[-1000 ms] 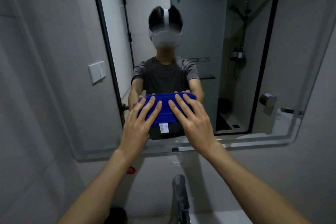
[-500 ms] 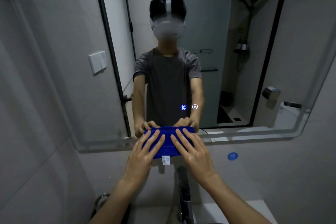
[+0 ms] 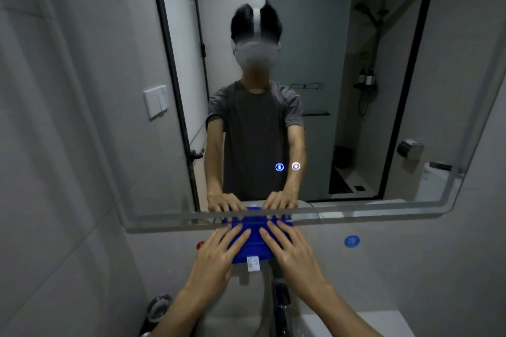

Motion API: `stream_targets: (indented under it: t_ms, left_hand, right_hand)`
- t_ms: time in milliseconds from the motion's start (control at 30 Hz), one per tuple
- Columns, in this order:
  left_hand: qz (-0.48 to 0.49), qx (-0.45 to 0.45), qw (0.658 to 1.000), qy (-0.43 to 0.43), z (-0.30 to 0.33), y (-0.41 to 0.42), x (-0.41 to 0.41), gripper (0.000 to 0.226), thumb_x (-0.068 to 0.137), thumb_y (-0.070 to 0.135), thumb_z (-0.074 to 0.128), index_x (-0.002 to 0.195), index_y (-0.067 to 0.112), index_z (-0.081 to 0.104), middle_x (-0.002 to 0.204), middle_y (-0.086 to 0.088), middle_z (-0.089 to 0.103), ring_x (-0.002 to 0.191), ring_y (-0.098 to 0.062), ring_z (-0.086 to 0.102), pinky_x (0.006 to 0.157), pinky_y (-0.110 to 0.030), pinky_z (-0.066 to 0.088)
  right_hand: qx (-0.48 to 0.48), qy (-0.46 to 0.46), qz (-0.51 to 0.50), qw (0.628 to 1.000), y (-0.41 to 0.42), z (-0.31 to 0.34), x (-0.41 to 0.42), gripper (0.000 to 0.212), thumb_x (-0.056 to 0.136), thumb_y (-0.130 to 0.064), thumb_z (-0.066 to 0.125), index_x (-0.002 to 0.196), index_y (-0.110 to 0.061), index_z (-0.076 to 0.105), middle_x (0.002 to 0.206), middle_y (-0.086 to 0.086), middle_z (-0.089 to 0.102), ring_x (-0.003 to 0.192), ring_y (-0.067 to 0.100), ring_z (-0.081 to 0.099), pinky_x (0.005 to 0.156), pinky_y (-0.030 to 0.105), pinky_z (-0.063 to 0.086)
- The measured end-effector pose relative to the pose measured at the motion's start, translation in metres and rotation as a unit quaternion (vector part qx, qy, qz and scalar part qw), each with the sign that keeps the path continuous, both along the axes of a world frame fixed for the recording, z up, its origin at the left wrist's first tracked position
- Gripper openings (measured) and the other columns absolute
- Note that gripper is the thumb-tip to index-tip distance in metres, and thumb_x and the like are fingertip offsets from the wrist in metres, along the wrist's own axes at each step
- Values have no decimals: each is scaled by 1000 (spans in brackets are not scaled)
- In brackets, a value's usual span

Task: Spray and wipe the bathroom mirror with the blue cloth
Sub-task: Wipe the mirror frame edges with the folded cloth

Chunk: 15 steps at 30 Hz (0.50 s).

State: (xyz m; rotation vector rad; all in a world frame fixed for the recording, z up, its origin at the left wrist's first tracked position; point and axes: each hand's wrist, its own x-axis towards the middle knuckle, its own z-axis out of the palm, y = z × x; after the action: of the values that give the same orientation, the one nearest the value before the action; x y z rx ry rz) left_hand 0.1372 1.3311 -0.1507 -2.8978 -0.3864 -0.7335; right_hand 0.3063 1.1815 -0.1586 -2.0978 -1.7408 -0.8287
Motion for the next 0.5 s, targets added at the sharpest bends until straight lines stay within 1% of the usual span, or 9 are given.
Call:
stream_targets:
  t_ms: [33,67,100,133,200,267,333,400,500]
  left_hand:
    - [-14,5,1000,-1,3,2,-3,79,62,10,70,138,22,52,134,-4,62,117,-26,61,92,-42,55]
    - [-23,12,1000,6,10,4,-8,68,65,16,61,133,23,59,127,-3,66,111,-24,64,94,-40,53]
    - [-28,27,999,18,19,6,-12,61,67,22,56,127,25,65,120,0,69,107,-20,65,97,-35,49]
    - [-33,49,998,25,31,8,-16,55,68,25,54,121,27,69,115,2,72,103,-17,67,98,-32,47]
    - [-44,90,995,0,64,17,-25,51,69,28,56,118,28,71,110,4,74,99,-15,70,99,-30,42]
    - [-45,119,990,-64,111,27,-34,55,69,26,57,123,22,69,115,0,72,104,-19,66,101,-31,39]
    - [-33,174,977,-121,174,37,-38,61,69,24,56,128,15,65,122,-6,68,112,-25,60,102,-36,39]
    - [-17,211,964,-159,246,38,-41,62,71,20,54,132,10,62,126,-11,65,113,-31,59,101,-40,41]
    - [0,269,941,-206,346,39,-43,52,88,26,44,134,6,58,129,-14,62,112,-33,59,93,-42,48]
  right_hand:
    - [-3,-1,17,1000,2,0,1,57,71,-17,66,128,-18,64,123,6,67,105,25,68,96,33,50]
    - [-19,3,29,999,3,2,2,54,74,-21,52,127,-19,61,118,5,69,98,23,70,86,29,54]
    - [-30,-3,42,999,7,6,2,54,75,-24,45,128,-20,56,113,3,71,93,21,71,79,27,57]
    - [-27,-24,51,998,10,15,2,52,77,-25,42,127,-22,52,110,2,72,93,19,71,75,27,59]
    - [21,-81,77,993,16,50,1,42,86,-24,42,127,-23,51,108,1,73,95,18,70,76,31,60]
    - [96,-132,104,981,24,102,1,35,96,-18,40,128,-18,56,111,6,71,98,23,69,82,35,58]
    - [141,-179,103,968,31,170,-2,42,94,-17,41,134,-14,57,122,11,66,107,29,64,91,40,54]
    - [171,-211,90,958,38,244,-4,50,90,-17,43,139,-12,54,128,14,62,113,33,59,97,43,51]
    - [210,-245,72,944,47,346,-7,58,87,-13,47,145,-12,47,133,17,56,119,36,54,100,47,48]
